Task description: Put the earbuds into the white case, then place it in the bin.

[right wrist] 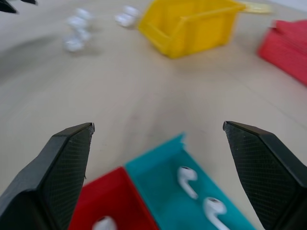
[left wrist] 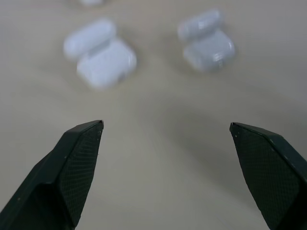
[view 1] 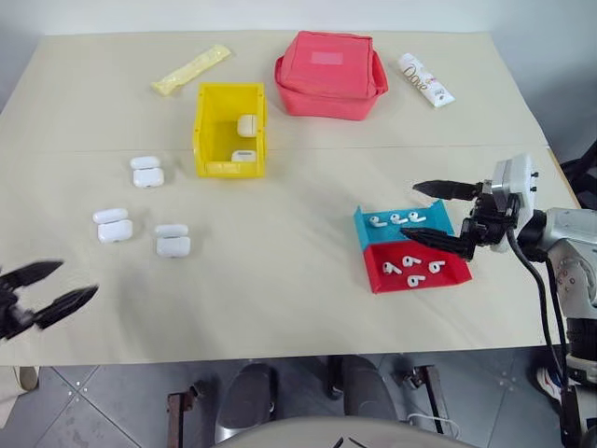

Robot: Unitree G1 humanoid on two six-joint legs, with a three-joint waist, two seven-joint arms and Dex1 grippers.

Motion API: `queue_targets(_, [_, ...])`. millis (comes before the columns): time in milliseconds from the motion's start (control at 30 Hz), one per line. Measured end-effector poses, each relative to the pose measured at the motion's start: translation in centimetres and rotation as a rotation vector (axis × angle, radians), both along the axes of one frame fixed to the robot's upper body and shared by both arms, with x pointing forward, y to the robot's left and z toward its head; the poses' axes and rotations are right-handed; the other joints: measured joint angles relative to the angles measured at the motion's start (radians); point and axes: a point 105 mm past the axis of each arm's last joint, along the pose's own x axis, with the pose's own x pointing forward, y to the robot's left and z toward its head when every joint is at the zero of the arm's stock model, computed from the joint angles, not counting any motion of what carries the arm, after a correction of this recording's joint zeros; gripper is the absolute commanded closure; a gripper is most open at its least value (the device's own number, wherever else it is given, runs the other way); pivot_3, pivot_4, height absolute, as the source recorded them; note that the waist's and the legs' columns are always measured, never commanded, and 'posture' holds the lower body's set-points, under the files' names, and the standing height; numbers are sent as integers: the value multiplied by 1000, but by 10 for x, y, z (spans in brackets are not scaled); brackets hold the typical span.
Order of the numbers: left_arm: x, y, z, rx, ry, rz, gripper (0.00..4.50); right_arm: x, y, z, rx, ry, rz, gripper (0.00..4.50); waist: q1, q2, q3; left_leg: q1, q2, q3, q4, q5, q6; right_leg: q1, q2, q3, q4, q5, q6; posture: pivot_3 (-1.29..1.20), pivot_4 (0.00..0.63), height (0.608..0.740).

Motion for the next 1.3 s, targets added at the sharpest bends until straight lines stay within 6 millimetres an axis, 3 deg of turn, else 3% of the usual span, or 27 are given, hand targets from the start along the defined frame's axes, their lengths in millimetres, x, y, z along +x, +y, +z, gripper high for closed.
queue_targets(267, [-30, 2, -7, -34, 47, 19, 16, 3, 1, 5, 8, -14, 115, 0, 8, 0, 0, 0, 3, 0, 0, -4, -5, -1, -1, 2, 0, -1, -2, 0, 150, 740])
queue_targets(400, [-28, -10, 1, 0, 6, -12, 16, 5, 3, 10, 8, -44, 159, 0, 11, 0, 0, 0, 4, -1, 1, -4, -6, 0, -1, 3, 0, -1, -3, 0, 150, 740])
queue_targets(600, [-10, -50, 19, 73, -36, -58, 16, 12, 11, 20, -16, -92, 207, 0, 9, -1, -1, 0, 4, -1, 1, -5, -6, 0, -1, 5, 0, -1, -3, 0, 150, 740])
queue_targets(800, [23, -96, 38, 139, -30, 20, 16, 18, 16, 21, -26, -92, 225, 0, 14, 0, -1, 0, 4, -3, 2, -3, -6, 1, 1, 6, 1, -1, -3, 0, 150, 740])
queue_targets(900, [36, -104, 41, 151, 2, 85, 16, 19, 18, 18, -28, -86, 229, 0, 14, 1, -1, 1, 4, -2, 2, -2, -5, 1, 6, 6, 2, -1, -3, 0, 150, 740])
queue_targets(1067, [53, -110, 24, 173, 184, 177, 16, 21, 18, 18, -27, -84, 232, 0, 14, 0, -2, 1, 4, -2, 3, -2, -5, 2, 10, 9, 2, -1, -3, 0, 150, 740])
queue_targets(1300, [80, -110, 16, 134, 268, 248, 16, 21, 18, 17, -27, -80, 233, 0, 14, 0, -2, 2, 5, -2, 6, -3, -8, 2, 11, 10, 3, -1, -3, 0, 150, 740])
